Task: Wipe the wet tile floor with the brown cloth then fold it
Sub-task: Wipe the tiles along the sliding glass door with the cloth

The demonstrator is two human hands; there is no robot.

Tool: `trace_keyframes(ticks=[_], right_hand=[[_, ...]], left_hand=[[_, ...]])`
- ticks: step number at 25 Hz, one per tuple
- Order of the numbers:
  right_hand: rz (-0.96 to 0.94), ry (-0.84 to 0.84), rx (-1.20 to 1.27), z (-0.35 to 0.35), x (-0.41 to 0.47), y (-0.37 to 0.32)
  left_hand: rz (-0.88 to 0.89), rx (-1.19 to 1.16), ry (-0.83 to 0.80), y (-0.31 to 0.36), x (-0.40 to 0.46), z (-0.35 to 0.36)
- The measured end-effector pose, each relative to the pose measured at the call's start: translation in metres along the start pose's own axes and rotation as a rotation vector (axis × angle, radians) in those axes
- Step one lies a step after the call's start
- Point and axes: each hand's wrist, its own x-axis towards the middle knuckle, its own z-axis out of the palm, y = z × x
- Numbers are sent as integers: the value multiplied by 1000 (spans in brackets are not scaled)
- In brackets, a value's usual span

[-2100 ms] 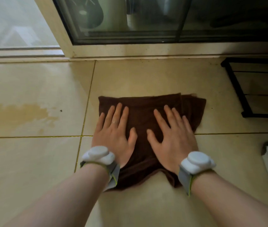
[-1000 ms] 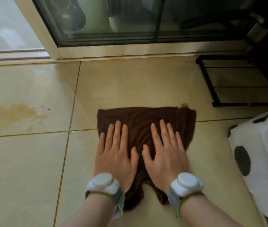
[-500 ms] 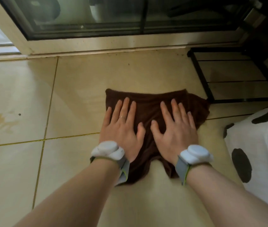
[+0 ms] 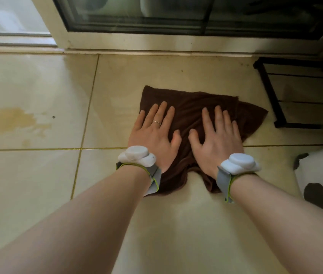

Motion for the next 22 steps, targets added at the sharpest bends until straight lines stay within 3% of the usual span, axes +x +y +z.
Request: trace_keyframes(ticks=[8,12,22], right_hand=[[-300,21,81,18,-129,-98],[-379,7,105,26,-166,-120],[-416,2,36,27,-48,-156]], left_hand=[[-228,130,5,-91,-155,-39],[-259,156,-30,-113,-206,-48],[-344,138,-18,-156,-98,-51]])
